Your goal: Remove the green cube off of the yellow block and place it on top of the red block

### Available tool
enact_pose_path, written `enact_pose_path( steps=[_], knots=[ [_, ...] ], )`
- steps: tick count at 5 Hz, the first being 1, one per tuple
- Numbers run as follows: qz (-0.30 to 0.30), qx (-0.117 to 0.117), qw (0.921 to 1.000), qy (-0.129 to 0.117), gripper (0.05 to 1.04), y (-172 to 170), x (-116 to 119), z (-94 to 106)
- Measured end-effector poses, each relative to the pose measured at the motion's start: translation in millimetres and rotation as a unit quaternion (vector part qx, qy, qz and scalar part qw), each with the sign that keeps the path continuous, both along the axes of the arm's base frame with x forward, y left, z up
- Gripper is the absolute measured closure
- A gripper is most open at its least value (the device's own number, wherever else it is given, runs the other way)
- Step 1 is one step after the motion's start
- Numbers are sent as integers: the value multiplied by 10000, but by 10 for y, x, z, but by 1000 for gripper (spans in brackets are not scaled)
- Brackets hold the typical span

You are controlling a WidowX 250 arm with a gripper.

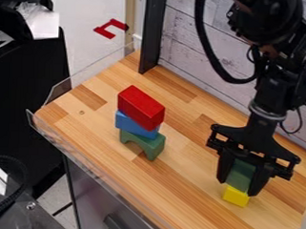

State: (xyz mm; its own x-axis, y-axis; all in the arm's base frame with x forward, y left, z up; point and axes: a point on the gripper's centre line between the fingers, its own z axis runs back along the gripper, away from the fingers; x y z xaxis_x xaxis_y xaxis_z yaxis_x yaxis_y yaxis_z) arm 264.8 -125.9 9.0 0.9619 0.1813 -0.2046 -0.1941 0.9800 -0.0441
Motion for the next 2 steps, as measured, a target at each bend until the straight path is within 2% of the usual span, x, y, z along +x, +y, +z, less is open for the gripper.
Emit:
enact_pose_path(
  steps=[1,2],
  knots=[
    [97,97,9997,-188,532,62,-22,164],
    [253,27,9964,-805,532,219,-11,629]
  ],
)
